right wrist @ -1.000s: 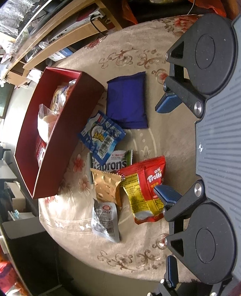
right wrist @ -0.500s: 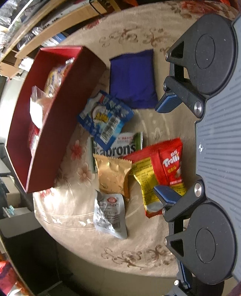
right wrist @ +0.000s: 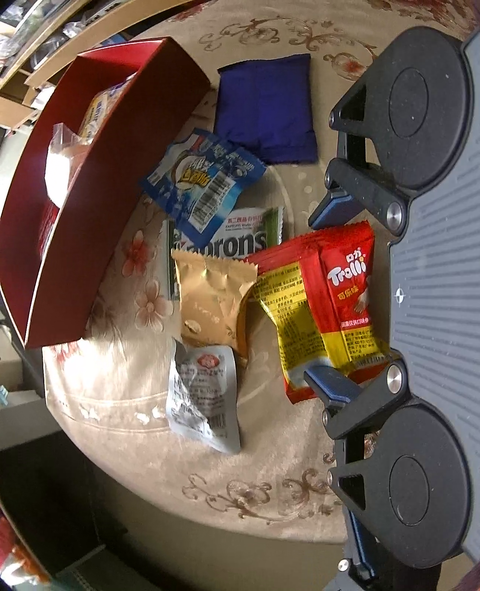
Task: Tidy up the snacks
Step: 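Move the right tool to the red-yellow Trolli bag and grasp it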
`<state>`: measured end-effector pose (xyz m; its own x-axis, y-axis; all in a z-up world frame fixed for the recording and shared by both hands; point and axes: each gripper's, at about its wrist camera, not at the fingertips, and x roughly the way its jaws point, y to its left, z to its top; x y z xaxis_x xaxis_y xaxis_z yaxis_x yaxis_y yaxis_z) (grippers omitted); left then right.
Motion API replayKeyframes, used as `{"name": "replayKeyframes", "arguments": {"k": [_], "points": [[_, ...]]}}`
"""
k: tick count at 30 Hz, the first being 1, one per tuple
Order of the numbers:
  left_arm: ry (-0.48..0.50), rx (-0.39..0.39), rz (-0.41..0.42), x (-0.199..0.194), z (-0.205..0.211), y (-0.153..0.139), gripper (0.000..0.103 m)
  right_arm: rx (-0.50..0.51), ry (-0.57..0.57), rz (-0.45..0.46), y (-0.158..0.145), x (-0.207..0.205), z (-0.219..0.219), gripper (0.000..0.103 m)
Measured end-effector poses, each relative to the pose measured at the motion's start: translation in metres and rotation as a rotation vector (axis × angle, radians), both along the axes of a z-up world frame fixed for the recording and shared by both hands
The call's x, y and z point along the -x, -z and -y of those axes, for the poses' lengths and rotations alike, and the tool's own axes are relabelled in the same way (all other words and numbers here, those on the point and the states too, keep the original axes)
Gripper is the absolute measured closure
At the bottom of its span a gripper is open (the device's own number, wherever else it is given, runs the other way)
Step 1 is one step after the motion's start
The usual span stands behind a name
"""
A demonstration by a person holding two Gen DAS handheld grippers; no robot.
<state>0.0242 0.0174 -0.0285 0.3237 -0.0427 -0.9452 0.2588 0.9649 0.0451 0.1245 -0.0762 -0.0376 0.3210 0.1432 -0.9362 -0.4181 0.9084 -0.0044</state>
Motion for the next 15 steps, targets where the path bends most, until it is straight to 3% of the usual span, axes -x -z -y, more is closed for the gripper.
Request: {"name": "replayKeyframes", "arguments": {"k": [11,13,15], "points": [[-0.004,-0.001,0.003,-0.0006,0.0007,-0.0009,0.036,0.019,-0.016,-0.006,0.0033,0.0013,-0.0046,0.014],[-0.006,0.001,0.006,-0.0005,-0.0003,-0.0014,0.036,0.018,-0.024,-0.004,0.0031,0.0022,-0.0051,0.016],[-0.01,0.001,0.009,-0.0002,-0.0012,-0.0022,0.036,0.002,-0.03,-0.004,0.0004,0.0043,-0.0035,0.026]]}}
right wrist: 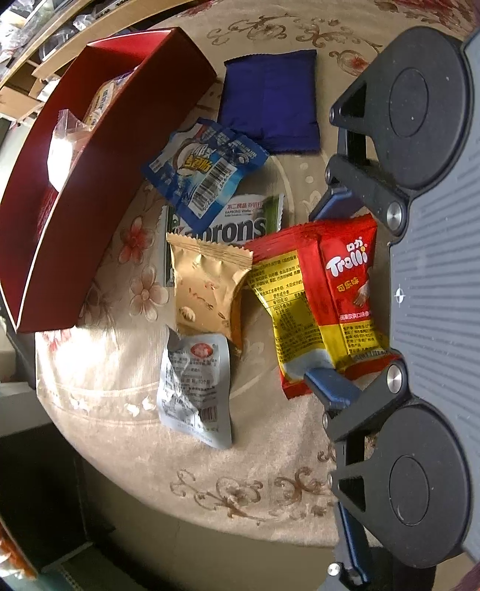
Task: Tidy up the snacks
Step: 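Move the right tool to the red-yellow Trolli bag and grasp it, then grasp the silver foil pack with the left tool while the right tool lifts the Trolli bag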
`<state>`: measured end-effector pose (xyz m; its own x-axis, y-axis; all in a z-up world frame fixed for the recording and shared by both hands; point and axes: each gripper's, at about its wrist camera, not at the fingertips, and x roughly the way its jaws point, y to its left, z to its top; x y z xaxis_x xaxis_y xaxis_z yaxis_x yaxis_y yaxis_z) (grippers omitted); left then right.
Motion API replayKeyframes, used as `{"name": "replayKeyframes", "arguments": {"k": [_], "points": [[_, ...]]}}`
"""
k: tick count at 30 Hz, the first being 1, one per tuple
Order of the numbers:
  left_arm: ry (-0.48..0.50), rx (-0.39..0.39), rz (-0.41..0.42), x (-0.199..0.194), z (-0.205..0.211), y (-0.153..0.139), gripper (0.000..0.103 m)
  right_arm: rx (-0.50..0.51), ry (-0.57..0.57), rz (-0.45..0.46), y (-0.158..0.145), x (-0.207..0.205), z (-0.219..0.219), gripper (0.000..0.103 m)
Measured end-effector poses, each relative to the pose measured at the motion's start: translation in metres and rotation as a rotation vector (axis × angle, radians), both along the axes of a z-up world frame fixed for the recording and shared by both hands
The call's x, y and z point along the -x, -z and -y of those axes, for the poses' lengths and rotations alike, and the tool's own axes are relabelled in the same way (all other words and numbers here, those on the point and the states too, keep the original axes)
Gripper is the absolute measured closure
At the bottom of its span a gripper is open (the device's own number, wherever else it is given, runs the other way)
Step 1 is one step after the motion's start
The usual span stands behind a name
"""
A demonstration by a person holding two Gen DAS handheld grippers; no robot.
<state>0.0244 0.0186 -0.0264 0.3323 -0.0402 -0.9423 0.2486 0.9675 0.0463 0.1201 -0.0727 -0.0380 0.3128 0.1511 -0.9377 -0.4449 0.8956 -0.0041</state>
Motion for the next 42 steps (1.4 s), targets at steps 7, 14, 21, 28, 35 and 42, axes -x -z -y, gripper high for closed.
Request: {"name": "replayKeyframes", "arguments": {"k": [7,14,21,28,35,42], "points": [[-0.028,0.02,0.0,-0.003,-0.004,-0.002,0.036,-0.034,0.014,0.011,-0.01,0.007,0.018,0.037],[-0.132,0.076,-0.013,-0.015,-0.025,-0.004,0.036,-0.066,0.055,0.006,-0.017,0.01,0.046,0.045],[-0.143,0.068,0.054,-0.029,-0.027,-0.016,0.036,-0.035,0.101,-0.021,-0.011,0.008,0.058,0.027],[0.009,0.055,0.16,-0.075,-0.021,-0.033,0.032,-0.031,0.122,-0.054,-0.007,0.009,0.068,0.016],[0.225,-0.03,0.166,-0.11,-0.017,-0.008,0.032,-0.054,0.112,-0.098,-0.001,0.013,0.078,0.012],[0.302,-0.059,0.098,-0.125,-0.015,0.021,0.032,-0.04,0.091,-0.103,0.005,0.013,0.076,0.002]]}}
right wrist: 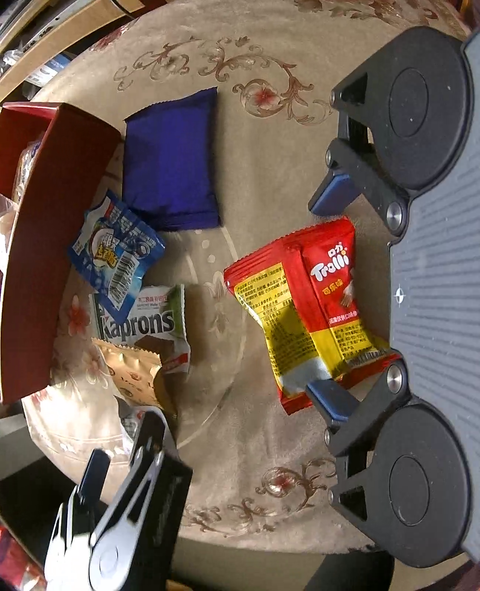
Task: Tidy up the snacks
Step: 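Grasp the silver foil pack with the left tool while the right tool lifts the Trolli bag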
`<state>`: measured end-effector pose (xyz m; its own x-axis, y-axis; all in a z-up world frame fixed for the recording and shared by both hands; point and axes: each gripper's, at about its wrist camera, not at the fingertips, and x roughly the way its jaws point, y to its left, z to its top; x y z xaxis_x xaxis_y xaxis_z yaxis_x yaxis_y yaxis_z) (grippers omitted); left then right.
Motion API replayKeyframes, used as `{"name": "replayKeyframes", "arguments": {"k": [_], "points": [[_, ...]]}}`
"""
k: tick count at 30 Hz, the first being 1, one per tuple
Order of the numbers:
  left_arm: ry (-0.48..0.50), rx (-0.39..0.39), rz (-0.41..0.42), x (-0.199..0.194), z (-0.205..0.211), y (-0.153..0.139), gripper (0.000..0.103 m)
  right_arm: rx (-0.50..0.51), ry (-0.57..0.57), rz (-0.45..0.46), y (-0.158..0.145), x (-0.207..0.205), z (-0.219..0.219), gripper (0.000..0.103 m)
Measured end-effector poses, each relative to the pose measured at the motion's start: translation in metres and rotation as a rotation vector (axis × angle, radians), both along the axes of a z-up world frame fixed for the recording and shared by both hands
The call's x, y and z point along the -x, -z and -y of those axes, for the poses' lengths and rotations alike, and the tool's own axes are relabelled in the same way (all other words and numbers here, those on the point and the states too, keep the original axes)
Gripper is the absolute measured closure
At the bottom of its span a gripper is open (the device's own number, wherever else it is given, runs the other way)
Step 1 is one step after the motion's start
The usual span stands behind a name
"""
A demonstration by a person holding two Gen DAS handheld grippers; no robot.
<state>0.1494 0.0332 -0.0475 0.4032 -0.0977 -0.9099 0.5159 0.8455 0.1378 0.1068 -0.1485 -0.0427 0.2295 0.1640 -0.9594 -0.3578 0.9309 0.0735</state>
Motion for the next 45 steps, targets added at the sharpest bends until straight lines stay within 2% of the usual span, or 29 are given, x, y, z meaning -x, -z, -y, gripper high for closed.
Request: {"name": "replayKeyframes", "arguments": {"k": [4,7,12,14,18,21,25,27,28,30,34,39,41,42,45], "points": [[-0.01,0.006,-0.019,0.003,-0.005,0.007,0.031,0.013,-0.014,0.0,0.006,0.0,-0.007,0.0],[-0.017,0.015,-0.051,0.012,-0.005,0.006,0.035,0.013,-0.009,0.0,0.008,0.0,-0.009,0.0],[0.012,-0.025,-0.049,0.038,0.011,0.006,0.036,0.023,-0.008,0.005,0.009,0.002,-0.012,0.0],[-0.036,-0.024,-0.048,0.037,0.01,0.005,0.036,0.023,-0.004,0.009,0.009,0.002,-0.012,0.0],[-0.203,-0.008,-0.068,0.023,0.001,0.007,0.034,0.009,0.041,0.035,0.009,0.001,-0.012,0.0],[-0.26,-0.024,-0.035,0.021,0.003,0.006,0.034,0.013,0.039,0.045,0.01,0.001,-0.013,0.0],[-0.288,-0.022,-0.034,0.019,0.004,0.007,0.033,0.023,0.053,0.06,0.009,0.009,-0.013,0.001],[-0.32,0.005,-0.049,0.018,0.001,0.007,0.038,0.019,0.055,0.07,0.006,0.016,-0.012,0.008],[-0.326,0.022,-0.06,0.018,-0.001,0.007,0.048,0.016,0.055,0.076,0.004,0.019,-0.011,0.011],[-0.331,0.04,-0.07,0.021,0.001,0.005,0.056,0.002,0.07,0.086,0.001,0.023,-0.009,0.023],[-0.328,0.035,-0.038,0.031,0.004,0.001,0.07,-0.025,0.106,0.098,-0.007,0.026,-0.001,0.03],[-0.353,0.132,-0.091,0.042,-0.004,-0.006,0.079,-0.041,0.128,0.12,-0.015,0.034,0.007,0.038],[-0.366,0.144,-0.101,0.046,-0.005,-0.007,0.079,-0.049,0.137,0.12,-0.019,0.037,0.012,0.038],[-0.373,0.139,-0.094,0.046,-0.006,-0.006,0.078,-0.06,0.165,0.111,-0.017,0.036,0.014,0.032],[-0.399,0.118,-0.073,0.046,-0.006,-0.008,0.075,-0.059,0.241,0.083,-0.014,0.031,0.021,0.023]]}}
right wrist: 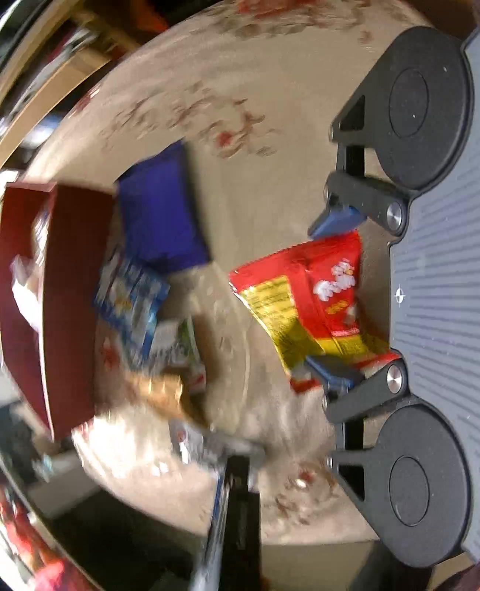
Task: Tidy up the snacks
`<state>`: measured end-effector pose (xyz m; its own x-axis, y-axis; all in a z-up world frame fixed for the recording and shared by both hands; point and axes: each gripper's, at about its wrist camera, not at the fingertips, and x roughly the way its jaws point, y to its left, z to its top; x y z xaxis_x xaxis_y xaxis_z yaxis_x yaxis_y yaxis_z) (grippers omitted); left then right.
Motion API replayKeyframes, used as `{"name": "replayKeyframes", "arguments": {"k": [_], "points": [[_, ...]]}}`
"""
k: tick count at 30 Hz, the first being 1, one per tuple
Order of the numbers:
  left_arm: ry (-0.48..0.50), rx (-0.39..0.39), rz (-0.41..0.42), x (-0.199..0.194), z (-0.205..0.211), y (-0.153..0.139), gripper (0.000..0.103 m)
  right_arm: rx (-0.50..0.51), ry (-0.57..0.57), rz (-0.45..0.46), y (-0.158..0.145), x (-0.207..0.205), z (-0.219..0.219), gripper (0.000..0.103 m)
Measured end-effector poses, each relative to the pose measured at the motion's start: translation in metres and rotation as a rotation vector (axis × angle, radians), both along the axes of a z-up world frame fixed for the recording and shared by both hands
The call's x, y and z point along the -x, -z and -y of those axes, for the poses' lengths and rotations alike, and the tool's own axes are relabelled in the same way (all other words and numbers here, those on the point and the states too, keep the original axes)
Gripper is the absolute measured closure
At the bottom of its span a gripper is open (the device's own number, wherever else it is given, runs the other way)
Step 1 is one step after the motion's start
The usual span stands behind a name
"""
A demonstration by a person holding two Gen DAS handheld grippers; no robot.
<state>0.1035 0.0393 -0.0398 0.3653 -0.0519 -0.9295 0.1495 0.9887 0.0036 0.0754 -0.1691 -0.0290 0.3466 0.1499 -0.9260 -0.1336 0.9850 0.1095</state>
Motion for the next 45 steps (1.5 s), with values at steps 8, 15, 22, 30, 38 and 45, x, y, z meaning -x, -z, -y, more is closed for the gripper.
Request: {"name": "replayKeyframes", "arguments": {"k": [8,15,22,30,38,45], "points": [[-0.059,0.035,-0.021,-0.007,-0.004,0.002,0.072,-0.176,0.346,-0.024,-0.004,0.03,0.036,0.013],[-0.098,0.073,-0.052,-0.01,-0.008,0.004,0.064,-0.282,0.454,-0.081,0.012,0.019,0.008,0.011],[-0.139,0.085,-0.077,-0.011,-0.018,0.012,0.051,-0.01,0.326,-0.02,0.014,-0.017,-0.04,0.013],[-0.079,0.078,-0.085,-0.012,-0.009,0.019,0.023,0.129,0.065,0.038,0.011,-0.002,-0.046,0.037],[-0.103,0.015,-0.042,-0.006,0.017,0.02,0.041,0.101,-0.002,0.064,0.012,0.002,-0.045,0.042],[-0.222,0.067,-0.045,-0.007,0.0,-0.002,0.075,0.078,-0.033,0.062,0.008,0.006,-0.039,0.045]]}}
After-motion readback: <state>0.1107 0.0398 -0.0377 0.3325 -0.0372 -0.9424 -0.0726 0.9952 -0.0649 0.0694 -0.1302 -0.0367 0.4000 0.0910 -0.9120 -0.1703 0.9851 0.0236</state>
